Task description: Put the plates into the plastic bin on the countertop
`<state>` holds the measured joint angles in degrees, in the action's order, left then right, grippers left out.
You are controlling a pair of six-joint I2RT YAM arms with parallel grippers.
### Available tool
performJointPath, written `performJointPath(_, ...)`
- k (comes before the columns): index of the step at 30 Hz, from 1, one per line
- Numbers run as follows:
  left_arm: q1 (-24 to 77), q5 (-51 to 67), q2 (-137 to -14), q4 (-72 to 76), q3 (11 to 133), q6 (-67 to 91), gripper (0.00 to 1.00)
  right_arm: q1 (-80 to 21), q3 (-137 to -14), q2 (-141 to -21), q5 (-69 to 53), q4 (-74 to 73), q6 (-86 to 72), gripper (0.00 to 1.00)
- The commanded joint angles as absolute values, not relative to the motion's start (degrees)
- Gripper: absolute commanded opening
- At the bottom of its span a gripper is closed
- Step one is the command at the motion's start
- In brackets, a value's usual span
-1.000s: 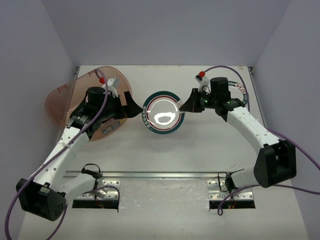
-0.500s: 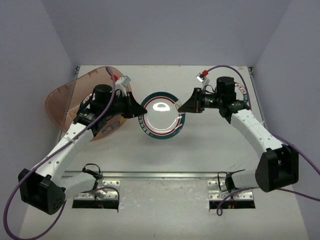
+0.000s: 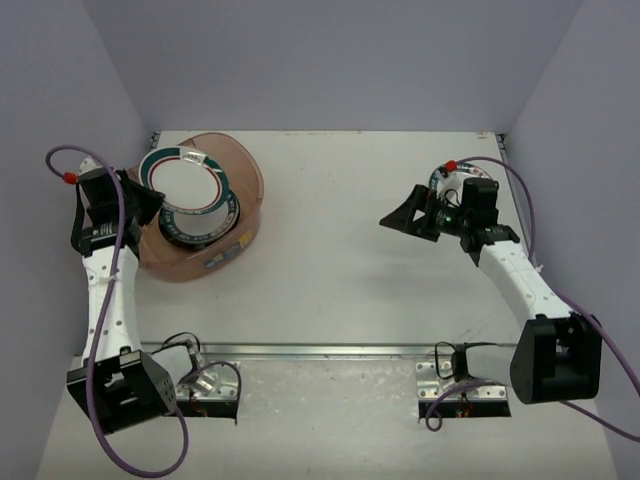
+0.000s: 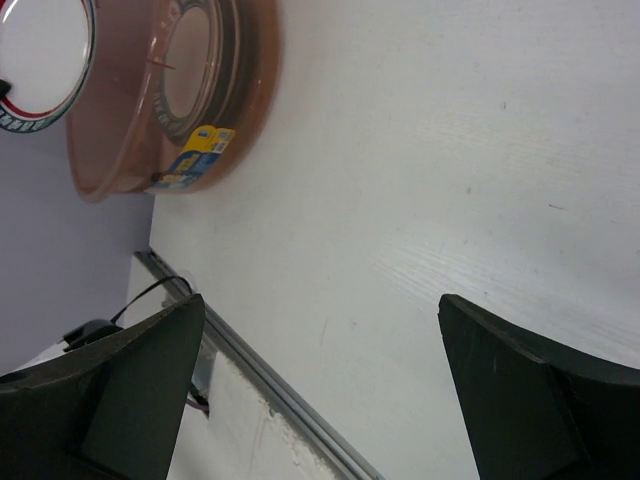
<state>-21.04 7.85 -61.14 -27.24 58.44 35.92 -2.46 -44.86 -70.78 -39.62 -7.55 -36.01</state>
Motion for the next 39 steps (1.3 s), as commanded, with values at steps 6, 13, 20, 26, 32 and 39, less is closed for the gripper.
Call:
performJointPath(6, -25.2, 9.28, -74.53, -18.25, 57.48, 41.5, 0.12, -2.37, -45.01, -71.38, -35.7, -6.5, -33.7, 0.99)
performJointPath(13, -25.23, 10.07, -75.82, -17.78, 56.09, 41.46, 0.97, -2.37, -45.6, -71.27, -34.35, -7.17, -32.92, 0.99)
performJointPath(20, -23.7, 7.24, -78.13, -23.55, 55.9, 39.02, 1.0, -3.04, -49.04, -72.56, -26.81, -14.84, -27.76, 0.99)
performJointPath(26, -22.65, 5.24, -83.83, -27.08, 57.32, 39.24, 1.0, -4.56, -51.94, -73.39, -17.31, -21.08, -24.04, 0.99)
performJointPath(32, -21.83, 5.37, -83.3, -30.54, 61.64, 37.83, 1.0, -5.41, -52.19, -73.62, -16.81, -21.5, -23.15, 0.99)
performJointPath(39, -19.85, 3.3, -70.06, -35.16, 67.69, 31.01, 1.0, -10.63, -57.11, -79.88, 5.61, -25.76, -18.71, 0.99)
